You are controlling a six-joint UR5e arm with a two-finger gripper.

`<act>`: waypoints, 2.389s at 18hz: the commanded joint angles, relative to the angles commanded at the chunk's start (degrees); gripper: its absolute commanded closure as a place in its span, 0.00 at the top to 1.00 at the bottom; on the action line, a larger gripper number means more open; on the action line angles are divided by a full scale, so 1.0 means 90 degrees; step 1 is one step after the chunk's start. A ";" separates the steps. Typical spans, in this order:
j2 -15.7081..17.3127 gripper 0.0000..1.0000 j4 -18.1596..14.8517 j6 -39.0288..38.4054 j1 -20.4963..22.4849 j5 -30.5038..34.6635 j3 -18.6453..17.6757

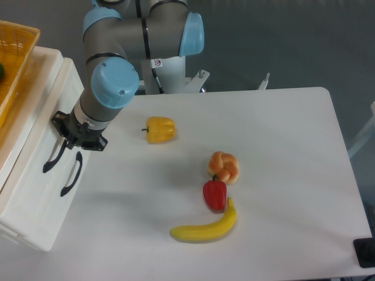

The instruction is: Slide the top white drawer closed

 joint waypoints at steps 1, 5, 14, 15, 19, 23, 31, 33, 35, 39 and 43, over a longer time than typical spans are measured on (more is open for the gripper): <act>-0.0010 0.00 0.0000 0.0000 0.0000 0.0010 0.0010; -0.0039 0.00 0.0000 0.0000 0.0000 0.0019 0.0039; -0.0010 0.33 0.0020 0.0068 0.0224 0.0146 0.0117; -0.0010 0.41 0.0010 0.0068 0.0292 0.0224 0.0166; 0.0000 0.59 0.0039 0.0088 0.0750 0.0293 0.0302; -0.0019 1.00 0.0243 0.0195 0.1502 0.0556 0.0566; -0.0292 1.00 0.1405 0.1493 0.2508 0.1562 0.0567; -0.0449 1.00 0.1640 0.1679 0.2801 0.1582 0.0567; -0.0634 1.00 0.1796 0.2010 0.3143 0.1640 0.0576; -0.0849 1.00 0.1914 0.3638 0.3525 0.2274 0.0674; -0.1132 1.00 0.2079 0.4354 0.3808 0.2723 0.0742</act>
